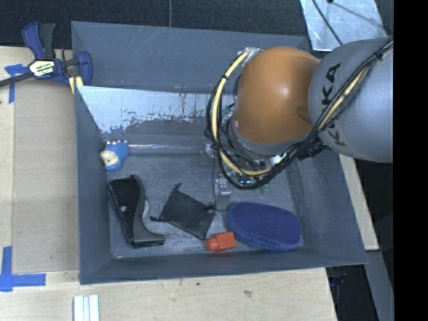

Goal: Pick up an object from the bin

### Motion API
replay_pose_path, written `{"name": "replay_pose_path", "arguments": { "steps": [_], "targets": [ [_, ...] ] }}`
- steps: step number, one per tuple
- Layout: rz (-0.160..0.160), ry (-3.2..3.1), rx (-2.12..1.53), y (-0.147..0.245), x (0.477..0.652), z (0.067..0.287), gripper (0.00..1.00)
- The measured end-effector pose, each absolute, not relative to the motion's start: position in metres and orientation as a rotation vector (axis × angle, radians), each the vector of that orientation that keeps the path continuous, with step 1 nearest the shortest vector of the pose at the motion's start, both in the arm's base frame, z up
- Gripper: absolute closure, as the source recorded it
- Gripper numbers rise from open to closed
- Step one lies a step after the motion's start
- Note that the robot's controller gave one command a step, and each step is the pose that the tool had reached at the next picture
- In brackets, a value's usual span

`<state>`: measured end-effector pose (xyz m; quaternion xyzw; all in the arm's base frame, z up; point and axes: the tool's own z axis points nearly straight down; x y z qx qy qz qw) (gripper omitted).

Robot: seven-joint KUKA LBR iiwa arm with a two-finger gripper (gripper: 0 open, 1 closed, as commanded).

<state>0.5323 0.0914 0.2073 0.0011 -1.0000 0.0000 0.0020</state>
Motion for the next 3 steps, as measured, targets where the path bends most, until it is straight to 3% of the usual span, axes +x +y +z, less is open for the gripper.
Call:
{"name": "replay_pose_path", "arguments": {
  "steps": [1, 2, 3],
  "targets": [
    [0.001, -3.132, -0.199, 0.120, 0.524, 0.066, 0.00],
    [0.000, -3.129, -0.267, 0.134, 0.504, 0.101, 0.00],
    [0.003, -3.087, -0.561, 0.133, 0.490, 0.100, 0.00]
  ]
}}
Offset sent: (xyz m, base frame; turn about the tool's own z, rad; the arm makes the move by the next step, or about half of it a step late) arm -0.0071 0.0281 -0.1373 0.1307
